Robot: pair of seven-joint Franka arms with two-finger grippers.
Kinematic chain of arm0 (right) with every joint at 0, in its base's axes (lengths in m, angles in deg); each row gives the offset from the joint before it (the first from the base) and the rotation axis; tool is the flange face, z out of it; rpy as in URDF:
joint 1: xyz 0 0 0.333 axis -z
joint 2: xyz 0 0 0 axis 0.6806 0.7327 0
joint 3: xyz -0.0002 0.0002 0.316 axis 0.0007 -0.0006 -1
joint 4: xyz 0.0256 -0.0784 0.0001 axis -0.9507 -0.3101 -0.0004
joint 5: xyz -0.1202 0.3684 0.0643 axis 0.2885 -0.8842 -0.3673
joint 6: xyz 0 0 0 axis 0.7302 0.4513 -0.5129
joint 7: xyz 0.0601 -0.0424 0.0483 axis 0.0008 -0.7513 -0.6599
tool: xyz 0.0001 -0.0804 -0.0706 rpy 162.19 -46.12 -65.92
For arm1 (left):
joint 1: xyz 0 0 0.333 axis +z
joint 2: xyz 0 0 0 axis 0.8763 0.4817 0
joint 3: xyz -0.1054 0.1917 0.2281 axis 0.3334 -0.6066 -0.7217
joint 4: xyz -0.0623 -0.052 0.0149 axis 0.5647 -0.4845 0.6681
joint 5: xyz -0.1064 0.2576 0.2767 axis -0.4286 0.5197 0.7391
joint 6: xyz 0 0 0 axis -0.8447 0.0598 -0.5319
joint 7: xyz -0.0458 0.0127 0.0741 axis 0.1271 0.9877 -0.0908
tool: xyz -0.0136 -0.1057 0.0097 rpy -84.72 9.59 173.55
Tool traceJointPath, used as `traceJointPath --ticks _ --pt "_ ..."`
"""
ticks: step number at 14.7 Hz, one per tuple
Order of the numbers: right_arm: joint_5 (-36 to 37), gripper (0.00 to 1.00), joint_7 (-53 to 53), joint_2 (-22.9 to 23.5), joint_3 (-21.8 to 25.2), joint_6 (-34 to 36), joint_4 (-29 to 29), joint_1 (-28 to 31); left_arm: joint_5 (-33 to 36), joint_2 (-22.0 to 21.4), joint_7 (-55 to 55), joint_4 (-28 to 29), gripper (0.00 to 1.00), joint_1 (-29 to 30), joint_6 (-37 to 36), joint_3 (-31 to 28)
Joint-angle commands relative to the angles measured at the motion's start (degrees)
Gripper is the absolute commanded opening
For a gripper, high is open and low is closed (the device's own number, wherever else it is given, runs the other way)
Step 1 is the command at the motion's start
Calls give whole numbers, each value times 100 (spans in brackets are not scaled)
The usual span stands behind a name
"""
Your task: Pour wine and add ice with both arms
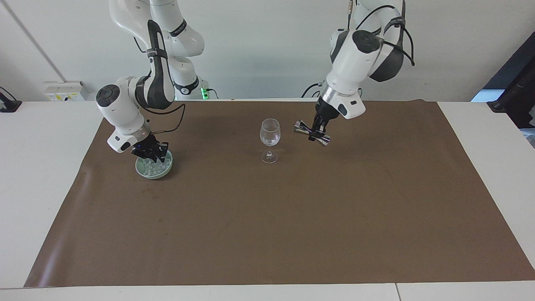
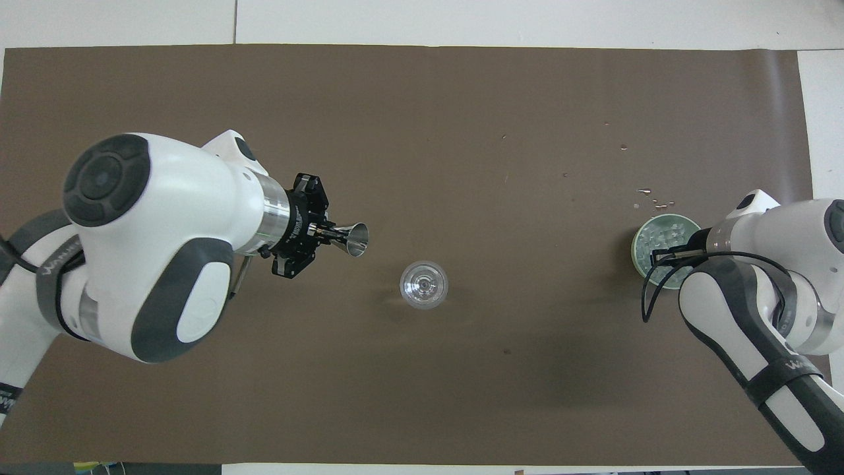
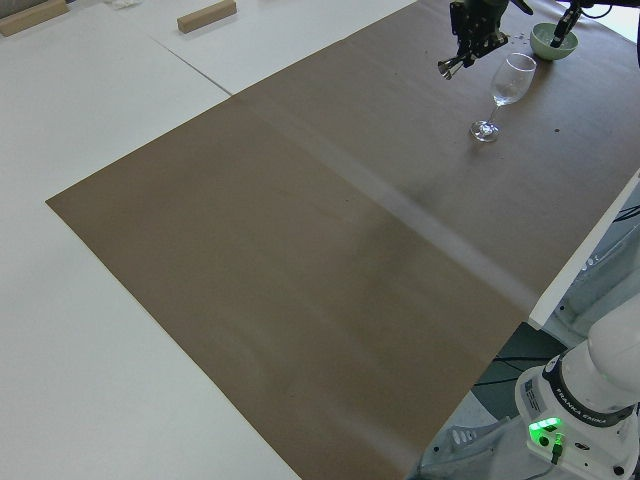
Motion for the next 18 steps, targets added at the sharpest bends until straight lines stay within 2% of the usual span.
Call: traceJointPath --ticks 1,5,7,9,11,14,16,18 --pt "-125 5 -140 -24 -19 487 450 69 -959 -36 -725 32 0 670 -75 27" --pt "-107 5 341 -148 -133 2165 1794 -53 -2857 -116 -1980 506 0 1891 -5 27" --pt "-99 5 1366 -87 -274 2992 2707 -534 -3675 68 -2455 664 0 2471 -118 27" --pt "-90 5 2526 54 -283 3372 3385 -1341 -4090 463 -3184 621 0 3007 -548 27" --pt "-81 5 3546 168 -283 3269 3686 -2054 -4451 814 -3398 604 0 3483 -734 35" --pt "-169 6 4700 274 -300 2594 3732 -2960 -5031 1955 -4108 -18 0 4291 -1795 35" --pt "-160 7 5061 422 -301 2154 3678 -3339 -5137 2231 -4268 -100 0 4565 -1851 35" --pt "-169 10 5378 493 -309 2003 3565 -3673 -5400 2485 -4312 -100 0 4767 -1947 35"
